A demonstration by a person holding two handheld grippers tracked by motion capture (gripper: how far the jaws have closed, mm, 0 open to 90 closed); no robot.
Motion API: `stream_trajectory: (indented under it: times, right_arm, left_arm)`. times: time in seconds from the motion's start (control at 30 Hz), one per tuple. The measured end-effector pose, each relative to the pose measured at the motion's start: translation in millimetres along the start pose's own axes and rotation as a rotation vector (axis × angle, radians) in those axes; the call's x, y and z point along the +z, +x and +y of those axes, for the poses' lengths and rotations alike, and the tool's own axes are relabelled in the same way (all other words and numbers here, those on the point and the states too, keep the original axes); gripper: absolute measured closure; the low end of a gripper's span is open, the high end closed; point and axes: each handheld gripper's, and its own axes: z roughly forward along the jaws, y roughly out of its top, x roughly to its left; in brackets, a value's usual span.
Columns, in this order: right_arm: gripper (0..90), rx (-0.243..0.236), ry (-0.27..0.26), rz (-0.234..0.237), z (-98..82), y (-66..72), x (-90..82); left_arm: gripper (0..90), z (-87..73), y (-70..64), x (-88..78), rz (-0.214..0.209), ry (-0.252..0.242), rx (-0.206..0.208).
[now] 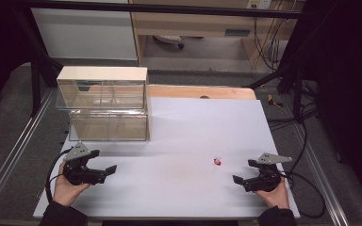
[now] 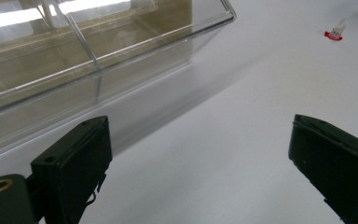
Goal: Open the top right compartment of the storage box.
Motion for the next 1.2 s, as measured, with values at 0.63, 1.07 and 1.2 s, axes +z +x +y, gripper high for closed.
stream_trajectory:
  times: [0.63, 1.07, 1.2]
  right_arm:
    - [0.7, -0.005, 0.010, -0.004, 0.6, 1.2, 0.7]
    - [0.7, -0.008, 0.009, -0.005, 0.8, 1.0, 0.2]
    - [0.7, -0.005, 0.009, -0.005, 0.8, 1.1, 0.1]
  left_arm:
    - [10.5, 26.3, 8.4, -15.7, 0.016, -0.027, -0.001]
    - [22.9, 48.0, 17.9, -21.7, 0.049, -0.036, -0.014]
    - [29.2, 54.8, 20.4, -21.9, 0.055, -0.038, -0.019]
